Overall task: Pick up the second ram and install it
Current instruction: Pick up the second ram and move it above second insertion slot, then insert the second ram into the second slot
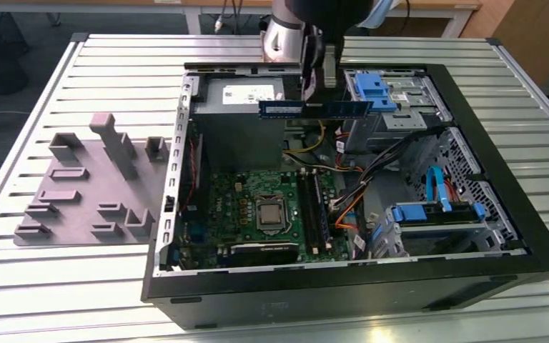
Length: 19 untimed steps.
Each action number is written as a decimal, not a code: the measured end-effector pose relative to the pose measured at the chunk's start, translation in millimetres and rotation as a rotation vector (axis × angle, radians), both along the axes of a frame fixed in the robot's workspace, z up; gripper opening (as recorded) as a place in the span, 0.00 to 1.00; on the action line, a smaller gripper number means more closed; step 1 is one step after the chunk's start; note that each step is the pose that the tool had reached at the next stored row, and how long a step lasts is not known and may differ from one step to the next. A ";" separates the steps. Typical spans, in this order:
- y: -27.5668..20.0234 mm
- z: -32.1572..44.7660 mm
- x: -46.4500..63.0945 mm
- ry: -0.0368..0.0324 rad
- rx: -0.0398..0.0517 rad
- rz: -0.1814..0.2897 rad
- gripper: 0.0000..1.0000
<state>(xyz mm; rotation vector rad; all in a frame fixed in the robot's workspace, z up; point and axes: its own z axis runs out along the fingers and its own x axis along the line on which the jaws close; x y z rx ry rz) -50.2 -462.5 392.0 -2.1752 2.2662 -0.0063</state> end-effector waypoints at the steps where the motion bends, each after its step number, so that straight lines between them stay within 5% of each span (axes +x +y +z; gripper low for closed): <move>1: 0.0 0.0 2.0 0.0000 0.0000 0.000 0.14; 8: 0.0 0.0 16.0 0.0000 0.0000 0.000 0.14; 19: 0.0 0.0 18.1 0.0000 0.0000 0.000 0.14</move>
